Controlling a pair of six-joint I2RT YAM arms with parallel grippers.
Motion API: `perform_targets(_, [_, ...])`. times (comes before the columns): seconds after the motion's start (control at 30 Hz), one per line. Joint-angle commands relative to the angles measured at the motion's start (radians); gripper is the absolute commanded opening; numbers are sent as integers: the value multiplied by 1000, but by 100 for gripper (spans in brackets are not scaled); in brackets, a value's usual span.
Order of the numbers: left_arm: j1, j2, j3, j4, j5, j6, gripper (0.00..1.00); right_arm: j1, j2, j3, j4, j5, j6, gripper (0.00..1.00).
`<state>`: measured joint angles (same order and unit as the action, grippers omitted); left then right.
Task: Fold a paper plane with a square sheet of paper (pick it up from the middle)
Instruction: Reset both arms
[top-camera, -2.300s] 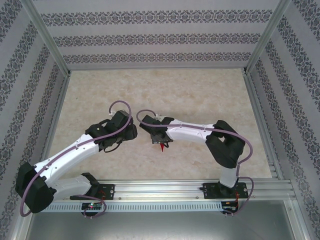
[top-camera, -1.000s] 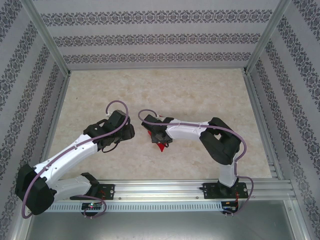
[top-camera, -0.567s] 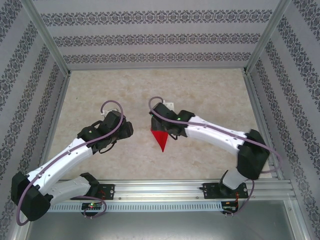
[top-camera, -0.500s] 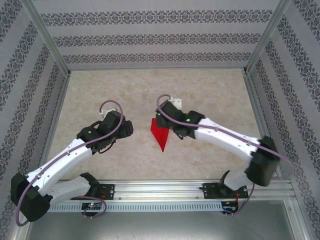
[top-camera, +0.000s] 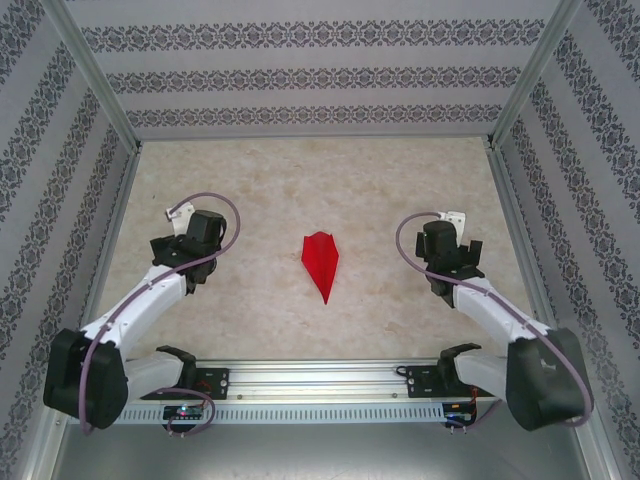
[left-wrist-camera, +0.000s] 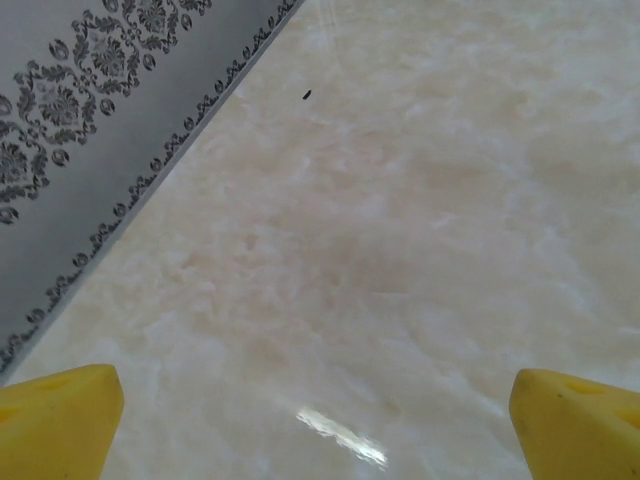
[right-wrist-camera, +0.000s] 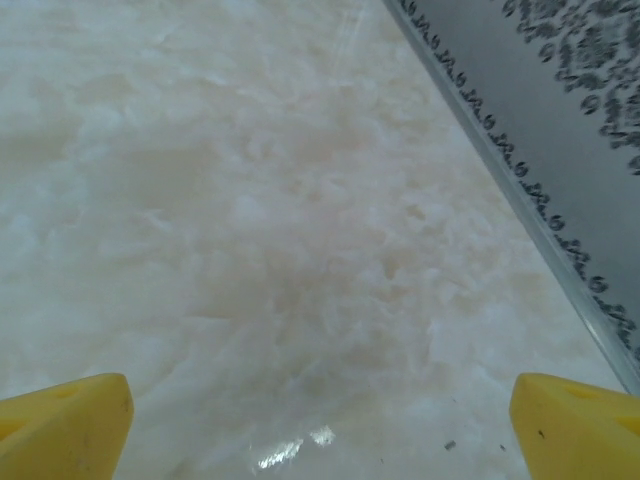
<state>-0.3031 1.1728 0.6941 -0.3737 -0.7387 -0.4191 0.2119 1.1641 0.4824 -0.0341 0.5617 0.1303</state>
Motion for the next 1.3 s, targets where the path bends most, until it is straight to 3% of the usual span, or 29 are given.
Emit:
perform_targets(0.0, [36,48,-40,320,29,234,100,-57,110,14,352,-172,-103,97])
perform_targets(0.13, [60,121,-103,552,137,344,100,-62,244,55,508,-253,-177,96])
perform_targets(0.2, [79,149,-173,753,197,354,100,-63,273,51,580,-295,-250,95])
perform_targets(0.27, [91,167,-213,881,258,376,100,-85,297,11,700,-306,-239,97])
perform_targets(0.33, [98,198,-234,962,274,418,100,-133,261,-21,704,-391,-212,96])
perform_targets(0.43, [137,263,-293,1137,331,426,100,-205,282,-149,963,-507,-161,97])
perform_targets(0.5, [164,321,-317,1228,387,419,100,-207,401,-203,1208,-504,-149,98])
perform_targets(0.57, [173,343,-305,1215,480,436,100,-207,322,-119,908,-446,-138,98])
perform_targets(0.6, [182,402,-309,1294,499,443,100,-210,333,-84,886,-413,-121,98])
perform_targets(0.63, [197,422,-321,1351,517,438,100,-215,353,-111,981,-419,-115,98])
perform_targets(0.67, [220,379,-295,1214,550,411,100,-214,369,-120,1016,-392,-108,98])
perform_targets(0.73, [220,412,-315,1314,550,420,100,-202,340,-111,945,-347,-114,98])
perform_targets(0.77, [220,384,-296,1226,549,414,100,-200,333,-108,932,-349,-114,98])
perform_targets(0.83, [215,402,-310,1294,533,419,100,-201,348,-116,968,-347,-114,98])
perform_targets(1.27, [206,387,-299,1245,533,424,100,-202,340,-111,948,-349,-114,98])
